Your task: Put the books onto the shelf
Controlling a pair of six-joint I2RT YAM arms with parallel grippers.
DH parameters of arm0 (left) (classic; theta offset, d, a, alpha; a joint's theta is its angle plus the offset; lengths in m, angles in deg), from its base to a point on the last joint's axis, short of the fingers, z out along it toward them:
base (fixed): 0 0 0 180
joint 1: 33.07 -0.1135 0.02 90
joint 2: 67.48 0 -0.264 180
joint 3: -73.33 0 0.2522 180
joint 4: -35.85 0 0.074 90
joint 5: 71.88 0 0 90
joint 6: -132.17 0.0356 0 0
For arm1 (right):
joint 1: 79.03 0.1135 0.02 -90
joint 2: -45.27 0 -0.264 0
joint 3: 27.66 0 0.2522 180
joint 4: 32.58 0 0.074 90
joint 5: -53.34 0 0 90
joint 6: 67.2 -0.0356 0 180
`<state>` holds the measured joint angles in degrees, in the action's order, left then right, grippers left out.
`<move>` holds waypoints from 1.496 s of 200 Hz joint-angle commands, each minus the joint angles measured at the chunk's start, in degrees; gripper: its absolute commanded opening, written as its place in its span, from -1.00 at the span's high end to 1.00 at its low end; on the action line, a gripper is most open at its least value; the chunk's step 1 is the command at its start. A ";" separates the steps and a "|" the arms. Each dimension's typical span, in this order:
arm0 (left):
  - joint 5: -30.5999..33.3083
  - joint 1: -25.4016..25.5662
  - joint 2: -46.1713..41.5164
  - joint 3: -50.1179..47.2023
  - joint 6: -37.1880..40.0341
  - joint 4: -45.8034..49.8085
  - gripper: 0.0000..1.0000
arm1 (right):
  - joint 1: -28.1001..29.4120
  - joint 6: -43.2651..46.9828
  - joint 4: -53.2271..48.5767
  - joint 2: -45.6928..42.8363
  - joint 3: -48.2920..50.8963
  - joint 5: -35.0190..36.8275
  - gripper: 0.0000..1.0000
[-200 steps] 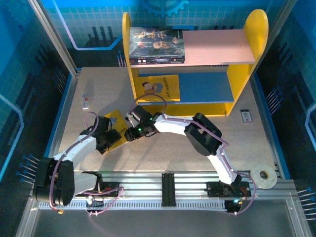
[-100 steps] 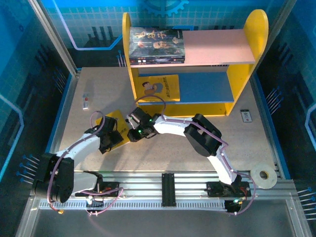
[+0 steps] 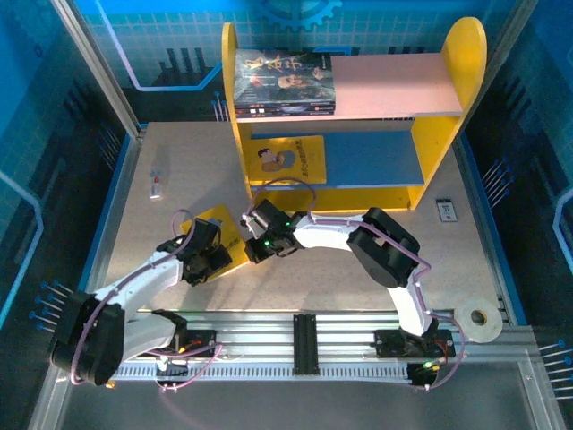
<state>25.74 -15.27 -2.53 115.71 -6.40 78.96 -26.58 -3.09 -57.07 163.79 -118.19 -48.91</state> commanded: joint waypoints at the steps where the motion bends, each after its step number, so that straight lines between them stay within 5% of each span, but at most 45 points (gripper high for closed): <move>1: -2.20 0.48 -2.97 0.43 -0.91 2.52 -0.55 | -0.66 1.24 -1.50 -2.29 3.67 -1.55 0.87; 96: -1.77 0.48 -4.11 2.47 0.30 4.69 -0.57 | -2.12 1.95 -1.09 -13.15 18.38 -1.37 0.97; 138: -3.17 0.48 -1.64 2.67 1.36 3.07 -0.57 | -2.52 2.59 -4.44 -17.49 17.20 1.51 0.64; 217: -6.16 0.82 -0.02 0.95 1.65 -1.60 -0.58 | -4.56 3.12 -3.54 -8.45 6.04 0.20 0.14; 299: -8.06 2.21 3.72 -0.74 0.11 -7.14 -0.58 | -3.77 1.09 -0.93 1.73 0.97 -1.93 0.28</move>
<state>19.46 -14.09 0.73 116.06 -5.55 73.91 -30.89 -1.40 -58.88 162.57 -116.44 -49.70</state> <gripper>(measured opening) 0.789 0.386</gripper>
